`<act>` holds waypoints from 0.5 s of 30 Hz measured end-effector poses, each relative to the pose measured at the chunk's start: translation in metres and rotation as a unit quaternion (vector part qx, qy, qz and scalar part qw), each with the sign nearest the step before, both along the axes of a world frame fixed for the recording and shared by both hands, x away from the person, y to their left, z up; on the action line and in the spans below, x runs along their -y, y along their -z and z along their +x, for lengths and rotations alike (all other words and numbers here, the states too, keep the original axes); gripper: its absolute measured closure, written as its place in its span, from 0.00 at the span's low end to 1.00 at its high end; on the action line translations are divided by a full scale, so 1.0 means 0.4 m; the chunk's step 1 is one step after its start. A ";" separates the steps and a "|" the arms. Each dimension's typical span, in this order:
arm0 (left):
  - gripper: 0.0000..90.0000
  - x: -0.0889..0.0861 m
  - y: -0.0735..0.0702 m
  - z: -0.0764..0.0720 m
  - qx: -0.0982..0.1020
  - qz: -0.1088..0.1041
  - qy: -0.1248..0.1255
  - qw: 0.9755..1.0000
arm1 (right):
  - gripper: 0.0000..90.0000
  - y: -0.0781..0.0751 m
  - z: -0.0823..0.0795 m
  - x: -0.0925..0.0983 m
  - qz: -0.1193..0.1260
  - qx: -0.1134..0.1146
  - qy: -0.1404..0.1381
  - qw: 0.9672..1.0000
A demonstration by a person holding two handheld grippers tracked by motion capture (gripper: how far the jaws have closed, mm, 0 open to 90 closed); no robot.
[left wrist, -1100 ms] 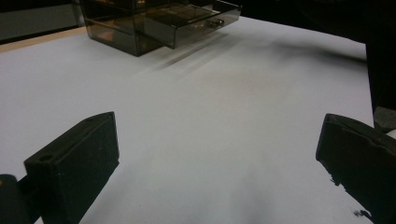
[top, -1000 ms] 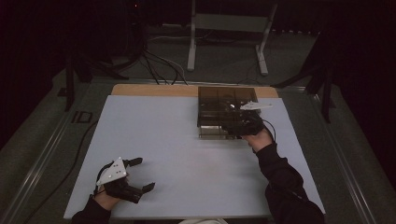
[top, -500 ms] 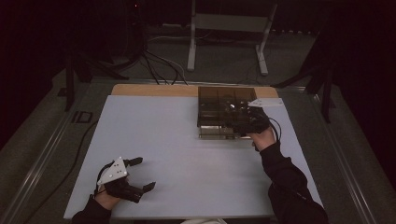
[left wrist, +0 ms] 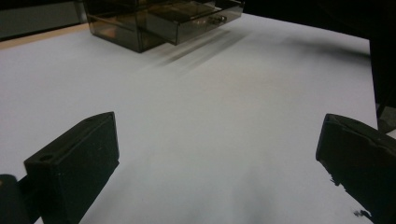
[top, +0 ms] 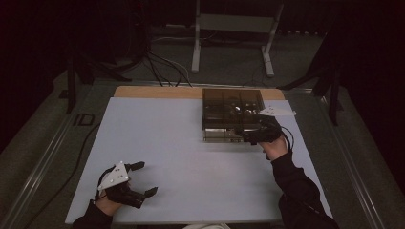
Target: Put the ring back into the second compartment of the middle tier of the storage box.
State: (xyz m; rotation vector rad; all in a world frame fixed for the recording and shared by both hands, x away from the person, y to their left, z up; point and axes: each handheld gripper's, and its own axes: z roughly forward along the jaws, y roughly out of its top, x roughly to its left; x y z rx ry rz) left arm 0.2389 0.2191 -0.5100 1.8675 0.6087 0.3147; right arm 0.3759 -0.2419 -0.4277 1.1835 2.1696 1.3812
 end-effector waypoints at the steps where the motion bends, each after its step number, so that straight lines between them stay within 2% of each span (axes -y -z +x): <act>1: 0.01 -0.001 0.000 0.000 0.001 -0.002 0.000 1.000 | 0.00 0.005 -0.012 0.005 0.002 0.002 0.003 1.000; 6: 0.01 0.000 -0.001 -0.001 0.002 -0.001 0.000 1.000 | 0.00 0.017 -0.038 0.015 -0.002 0.005 -0.001 1.000; 11: 0.01 0.002 -0.001 0.000 0.000 0.000 0.000 1.000 | 0.00 0.029 -0.069 0.032 0.003 0.007 -0.004 1.000; 15: 0.01 0.002 -0.001 0.000 0.000 0.000 0.000 1.000 | 0.00 0.047 -0.100 0.052 0.004 0.017 0.000 1.000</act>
